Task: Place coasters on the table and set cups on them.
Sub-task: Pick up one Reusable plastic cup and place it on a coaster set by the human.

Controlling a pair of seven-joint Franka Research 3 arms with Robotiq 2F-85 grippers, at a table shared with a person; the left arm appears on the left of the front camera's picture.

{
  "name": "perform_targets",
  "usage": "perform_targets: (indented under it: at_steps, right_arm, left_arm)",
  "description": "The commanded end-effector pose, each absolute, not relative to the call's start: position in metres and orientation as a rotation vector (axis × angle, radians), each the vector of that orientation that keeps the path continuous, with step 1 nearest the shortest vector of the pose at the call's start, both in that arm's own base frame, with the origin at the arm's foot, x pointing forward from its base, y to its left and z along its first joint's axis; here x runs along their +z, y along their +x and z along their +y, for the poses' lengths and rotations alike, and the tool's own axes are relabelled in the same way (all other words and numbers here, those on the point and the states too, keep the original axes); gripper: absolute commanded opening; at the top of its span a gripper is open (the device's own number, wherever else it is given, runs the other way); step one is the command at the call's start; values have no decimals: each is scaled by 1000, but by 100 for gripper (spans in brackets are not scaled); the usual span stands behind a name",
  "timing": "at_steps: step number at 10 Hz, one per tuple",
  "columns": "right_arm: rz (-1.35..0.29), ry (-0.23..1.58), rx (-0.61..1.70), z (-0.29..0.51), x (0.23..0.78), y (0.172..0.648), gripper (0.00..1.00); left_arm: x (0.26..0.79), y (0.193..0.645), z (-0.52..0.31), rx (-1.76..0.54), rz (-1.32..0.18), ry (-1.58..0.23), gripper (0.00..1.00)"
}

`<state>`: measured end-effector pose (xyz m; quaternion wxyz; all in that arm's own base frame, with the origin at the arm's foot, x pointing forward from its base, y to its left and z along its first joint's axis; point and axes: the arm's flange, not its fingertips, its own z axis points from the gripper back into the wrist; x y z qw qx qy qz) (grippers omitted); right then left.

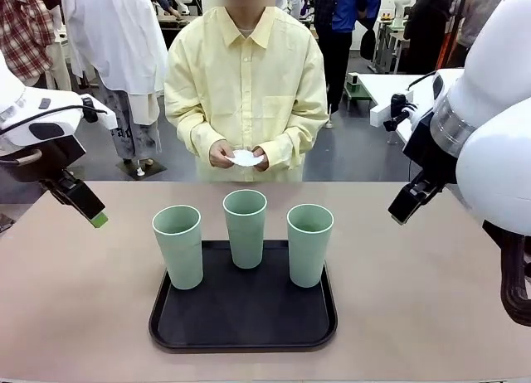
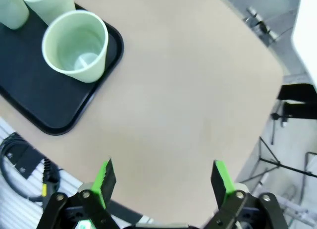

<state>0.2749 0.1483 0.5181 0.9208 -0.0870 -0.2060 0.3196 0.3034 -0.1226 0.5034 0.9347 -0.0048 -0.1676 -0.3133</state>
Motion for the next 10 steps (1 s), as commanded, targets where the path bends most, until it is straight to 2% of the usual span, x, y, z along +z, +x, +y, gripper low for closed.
perform_targets:
  at_steps: [1,3,5,7,8,9,10]
  right_arm:
    - [-454,-167,656,152,514,287,100]
    - [-430,-175,657,149,518,277,100]
    - [-403,309,358,87,517,292,100]
    - [-373,641,198,27,510,306,100]
    - [-351,757,136,2,501,315,100]
    - [-332,839,87,-23,491,318,100]
    - [-289,849,78,-39,485,317,100]
  left_arm:
    - [497,314,-124,-643,-357,-1,100]
    - [502,305,-123,-640,-344,-10,100]
    - [512,315,-74,-484,-405,-544,100]
    - [515,321,-22,-377,-449,-931,100]
    - [511,328,1,-327,-419,-1028,100]
    - [497,331,16,-282,-382,-1048,100]
    - [485,336,35,-271,-303,-1074,100]
